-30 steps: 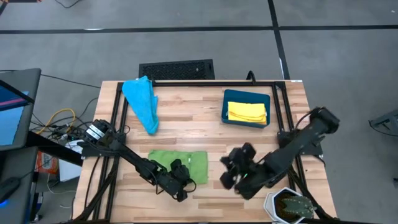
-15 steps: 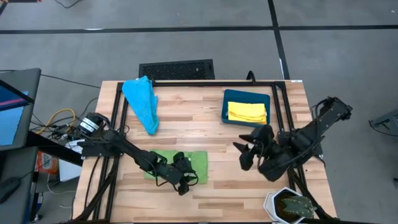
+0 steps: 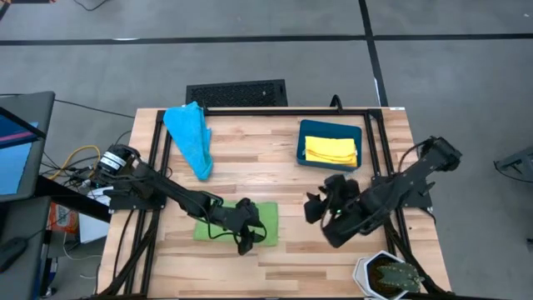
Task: Fold microfiber towels
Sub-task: Fold the green microfiber cloth
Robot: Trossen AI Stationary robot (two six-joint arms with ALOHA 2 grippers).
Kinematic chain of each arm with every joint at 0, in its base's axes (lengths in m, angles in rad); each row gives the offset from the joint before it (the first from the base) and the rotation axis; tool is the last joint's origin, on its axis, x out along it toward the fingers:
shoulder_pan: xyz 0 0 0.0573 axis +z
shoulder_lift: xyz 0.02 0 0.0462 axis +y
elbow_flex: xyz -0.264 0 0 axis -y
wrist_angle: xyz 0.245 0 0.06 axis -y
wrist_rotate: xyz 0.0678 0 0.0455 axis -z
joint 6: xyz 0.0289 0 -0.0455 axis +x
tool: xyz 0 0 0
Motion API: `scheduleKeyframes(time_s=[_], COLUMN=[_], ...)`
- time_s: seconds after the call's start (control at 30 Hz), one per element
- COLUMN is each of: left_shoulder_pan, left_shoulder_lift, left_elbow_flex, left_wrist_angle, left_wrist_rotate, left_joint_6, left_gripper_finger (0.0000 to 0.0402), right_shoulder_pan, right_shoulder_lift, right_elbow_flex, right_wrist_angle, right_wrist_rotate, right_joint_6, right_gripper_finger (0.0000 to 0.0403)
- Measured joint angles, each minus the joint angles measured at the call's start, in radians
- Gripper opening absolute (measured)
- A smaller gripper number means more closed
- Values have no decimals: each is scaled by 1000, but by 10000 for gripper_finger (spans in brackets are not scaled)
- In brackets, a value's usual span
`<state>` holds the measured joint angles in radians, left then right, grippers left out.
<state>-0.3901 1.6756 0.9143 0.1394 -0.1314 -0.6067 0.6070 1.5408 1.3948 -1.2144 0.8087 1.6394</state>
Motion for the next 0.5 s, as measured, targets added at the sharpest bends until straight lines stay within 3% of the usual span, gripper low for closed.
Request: scheduleKeyframes(time_s=[0.13,0.27,0.37,0.5], left_shoulder_pan=[24,37,48,66], left_shoulder_lift=[-57,-84,-71,-18], left_elbow_flex=[0,-1,-24,-59], left_wrist_angle=[-83,-221,-222,-158], left_wrist_rotate=[-25,-158,-185,-221], left_joint_6=[23,54,101,148], left_gripper_finger=[191,183,173,146], right_shoulder_pan=[-28,-61,-92,-119], right_shoulder_lift=[61,118,175,240], right_elbow_flex=[-66,-140,-165,-168], right_wrist_angle=[89,344,486,546], right_wrist_rotate=[-104,-183,-242,-272], right_joint_6=[113,83,36,37], right_gripper_finger=[248,248,248,248])
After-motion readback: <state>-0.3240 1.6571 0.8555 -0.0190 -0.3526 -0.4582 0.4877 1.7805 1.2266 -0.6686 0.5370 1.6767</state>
